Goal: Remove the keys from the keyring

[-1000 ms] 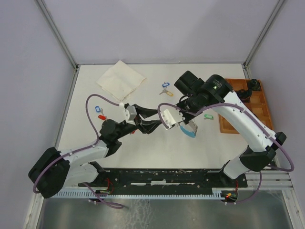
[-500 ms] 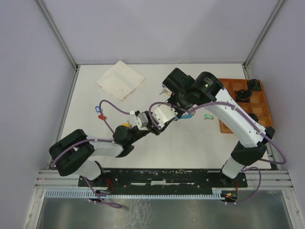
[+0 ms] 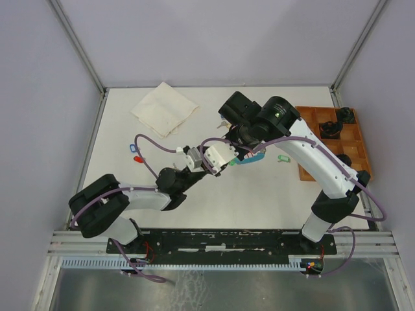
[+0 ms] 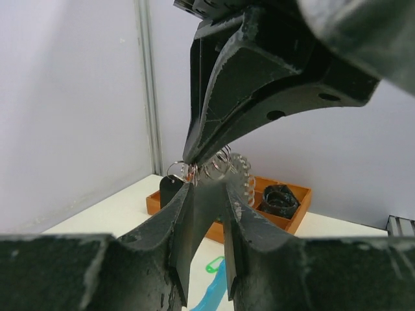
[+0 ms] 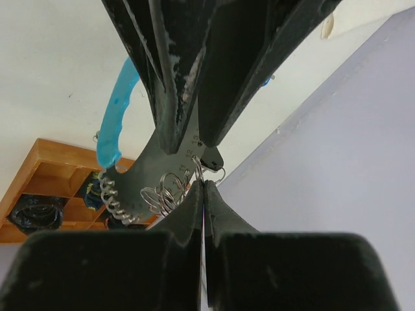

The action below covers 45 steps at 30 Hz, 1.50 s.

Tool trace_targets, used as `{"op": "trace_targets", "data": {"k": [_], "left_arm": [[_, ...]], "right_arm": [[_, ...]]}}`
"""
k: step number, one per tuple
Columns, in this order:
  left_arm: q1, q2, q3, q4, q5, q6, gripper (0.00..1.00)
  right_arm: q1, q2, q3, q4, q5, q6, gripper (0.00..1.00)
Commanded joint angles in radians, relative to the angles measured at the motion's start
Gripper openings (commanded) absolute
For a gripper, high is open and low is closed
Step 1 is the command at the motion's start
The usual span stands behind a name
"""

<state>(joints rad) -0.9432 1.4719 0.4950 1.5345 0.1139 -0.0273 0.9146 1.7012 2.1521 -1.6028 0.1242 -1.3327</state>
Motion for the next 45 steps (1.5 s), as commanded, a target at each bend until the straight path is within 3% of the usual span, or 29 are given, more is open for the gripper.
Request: {"op": "trace_targets", "data": {"k": [1,15,33,45], "left_arm": [[-0.015,0.029,0.057,0.17,-0.045,0.076,0.31],[-0.025,0.064,0.111,0.098,-0.077,0.124,0.32],[-0.023,0.038,0.045,0.074,-0.071,0.184,0.27],[-0.023,0.047,0.06,0.059,-0.045,0.171,0.3]], "right_arm": [[0.004,0.001,0.042,-0.158,-0.015,0.009,0.01],[0.004,-0.018,0.03,-0.158,-0.065,0.015,0.01],[-0.008,-0.041,0.047,-0.158,-0.106,0.031,0.01],[-0.013,-0.048,0.05,-0.157,-0.153,0.03,0.01]]}}
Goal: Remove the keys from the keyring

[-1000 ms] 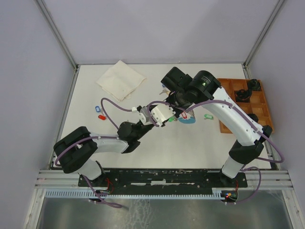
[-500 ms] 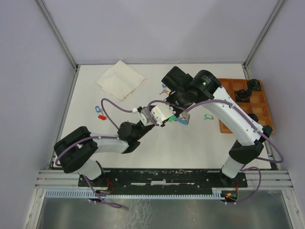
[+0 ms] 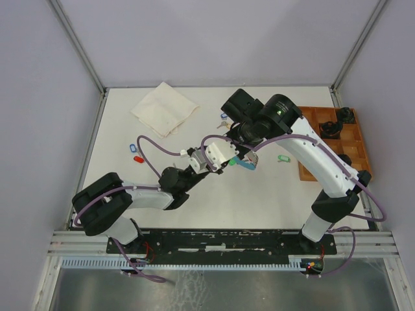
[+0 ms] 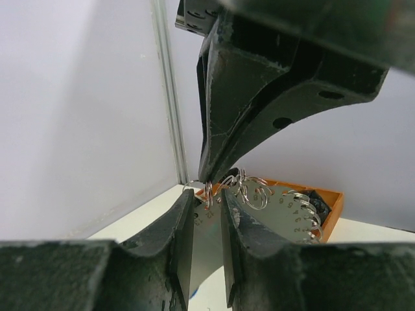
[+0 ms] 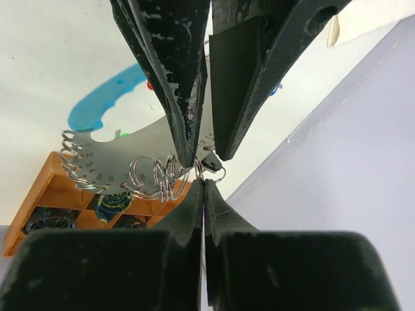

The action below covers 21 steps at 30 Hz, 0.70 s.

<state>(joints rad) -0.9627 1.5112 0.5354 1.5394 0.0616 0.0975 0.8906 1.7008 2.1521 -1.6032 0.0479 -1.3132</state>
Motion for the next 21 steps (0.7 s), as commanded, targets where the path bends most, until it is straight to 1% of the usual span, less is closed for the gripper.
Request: {"op": "trace_targets", "data": {"k": [1,17,19,21], "left_arm": [[-0.004,0.01,0.022,0.051,0.008,0.047,0.3],[-0.004,0.018,0.039,0.044,0.005,0.045,0.3],[-0.004,0.014,0.04,0.045,0.011,0.039,0.29],[-0.004,0.013,0.04,0.041,0.017,0.037,0.26]], "right_arm": [[0.011,-0.049,0.048,-0.157,-0.078,0.011,0.01],[0.011,-0.05,0.039,-0.158,-0.117,0.012,0.01],[0.011,-0.05,0.035,-0.157,-0.121,0.013,0.01],[0.011,-0.049,0.034,-0.158,-0.127,0.013,0.01]]}}
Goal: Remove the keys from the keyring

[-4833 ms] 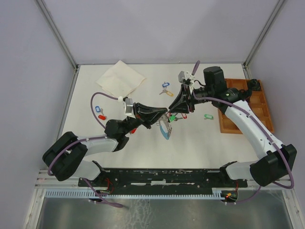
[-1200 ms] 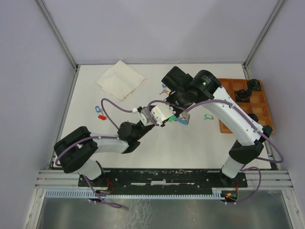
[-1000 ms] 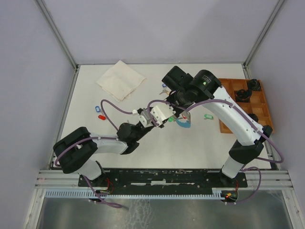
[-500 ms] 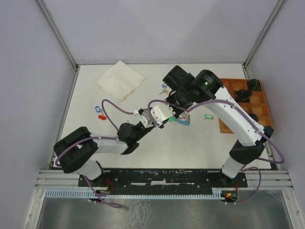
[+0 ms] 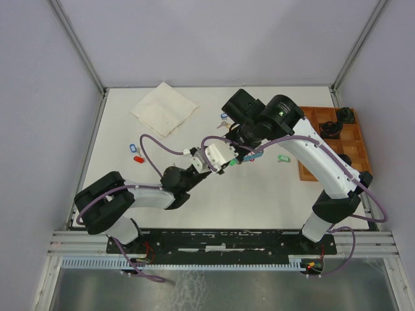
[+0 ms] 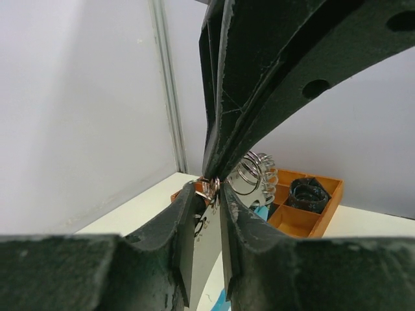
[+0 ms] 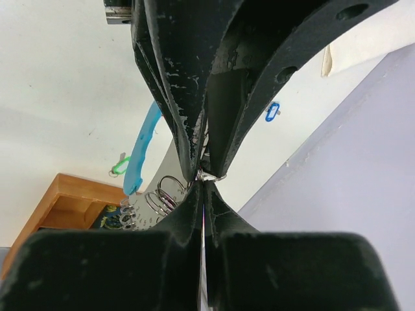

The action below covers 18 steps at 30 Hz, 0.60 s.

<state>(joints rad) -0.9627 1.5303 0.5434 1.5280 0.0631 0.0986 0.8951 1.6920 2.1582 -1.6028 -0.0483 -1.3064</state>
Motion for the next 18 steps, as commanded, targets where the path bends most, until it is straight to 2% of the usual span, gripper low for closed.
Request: {"op": "trace_targets", "data": {"k": [1,4,8,14,18], "left_arm": [[-0.004,-0.006,0.033,0.05,0.016,0.036,0.23],[-0.004,-0.011,0.027,0.045,0.015,0.043,0.04],[-0.003,-0.028,0.008,0.035,0.015,0.067,0.03],[0.02,-0.087,-0.029,-0.05,0.069,0.118,0.03],[0.038,-0.147,-0.047,-0.179,0.15,0.199,0.03]], "right_arm": [[0.007,-0.041,0.028,-0.158,-0.033,0.007,0.01],[0.007,-0.041,0.03,-0.158,-0.038,0.007,0.01],[0.006,-0.048,0.023,-0.156,-0.037,0.01,0.03],[-0.064,-0.071,0.064,-0.155,-0.132,0.016,0.34],[-0.191,-0.079,0.106,-0.152,-0.309,0.022,0.51]]}}
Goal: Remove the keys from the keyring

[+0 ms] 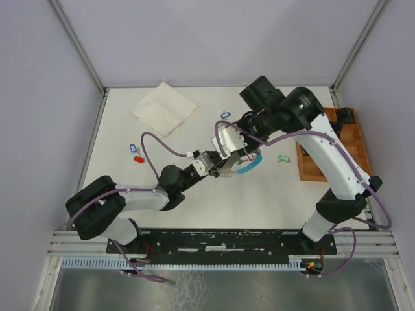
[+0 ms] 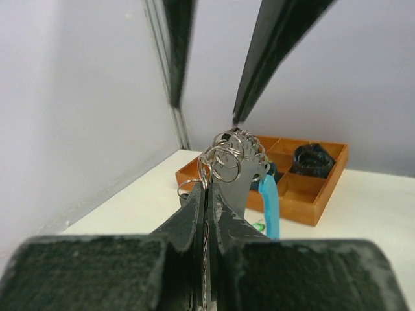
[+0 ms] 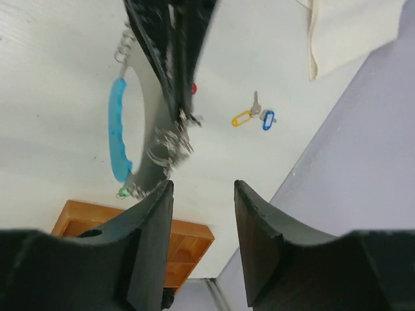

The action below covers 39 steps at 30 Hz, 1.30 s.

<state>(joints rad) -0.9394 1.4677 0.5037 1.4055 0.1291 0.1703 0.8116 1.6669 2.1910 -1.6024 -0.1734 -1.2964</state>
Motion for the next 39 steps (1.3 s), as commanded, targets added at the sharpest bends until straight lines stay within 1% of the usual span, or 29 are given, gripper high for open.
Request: {"op": "trace_targets", "data": {"k": [1,3,5,7,12,13,14,16,18,19,22,24,26,27,31,35,39], "left_arm": [[0.017,-0.098,-0.01,-0.09,0.107,0.159,0.03],[0.017,-0.131,-0.005,-0.174,0.146,0.215,0.03],[0.016,-0.156,0.009,-0.279,0.183,0.266,0.03],[0.016,-0.176,0.018,-0.363,0.227,0.313,0.03],[0.015,-0.235,0.026,-0.541,0.32,0.417,0.03],[0.015,-0.247,0.031,-0.585,0.337,0.441,0.03],[0.014,-0.259,0.036,-0.624,0.35,0.462,0.03],[0.0,-0.275,0.047,-0.713,0.354,0.519,0.03],[-0.008,-0.282,0.056,-0.759,0.361,0.547,0.03],[-0.009,-0.284,0.06,-0.777,0.374,0.556,0.03],[-0.014,-0.296,0.073,-0.831,0.428,0.581,0.03],[-0.016,-0.3,0.085,-0.856,0.468,0.578,0.03],[-0.015,-0.297,0.091,-0.869,0.511,0.568,0.03],[-0.015,-0.297,0.094,-0.875,0.527,0.563,0.03],[-0.015,-0.3,0.098,-0.881,0.559,0.541,0.03],[-0.015,-0.311,0.101,-0.882,0.575,0.531,0.03],[-0.016,-0.31,0.102,-0.882,0.587,0.525,0.03]], "right_arm": [[-0.144,-0.052,0.083,-0.148,-0.237,0.027,0.54],[-0.213,-0.044,0.086,-0.125,-0.353,0.086,0.57],[-0.279,-0.041,0.044,-0.048,-0.48,0.196,0.59],[-0.332,-0.044,-0.039,0.024,-0.601,0.311,0.58],[-0.471,-0.067,-0.298,0.302,-0.881,0.582,0.56],[-0.483,-0.066,-0.344,0.33,-0.94,0.608,0.55],[-0.486,-0.067,-0.385,0.333,-0.981,0.6,0.55],[-0.484,-0.073,-0.454,0.305,-1.034,0.513,0.54],[-0.484,-0.106,-0.529,0.253,-1.059,0.293,0.55],[-0.484,-0.124,-0.563,0.214,-1.063,0.151,0.56],[-0.483,-0.18,-0.665,0.097,-1.019,-0.324,0.63],[-0.482,-0.174,-0.675,0.009,-1.004,-0.569,0.64],[-0.476,-0.131,-0.633,-0.123,-1.014,-0.736,0.63],[-0.462,-0.107,-0.611,-0.156,-1.008,-0.805,0.61],[-0.387,-0.072,-0.616,-0.156,-0.919,-0.939,0.52],[-0.342,-0.059,-0.633,-0.154,-0.859,-0.987,0.42],[-0.311,-0.072,-0.656,-0.129,-0.814,-0.994,0.38]]}}
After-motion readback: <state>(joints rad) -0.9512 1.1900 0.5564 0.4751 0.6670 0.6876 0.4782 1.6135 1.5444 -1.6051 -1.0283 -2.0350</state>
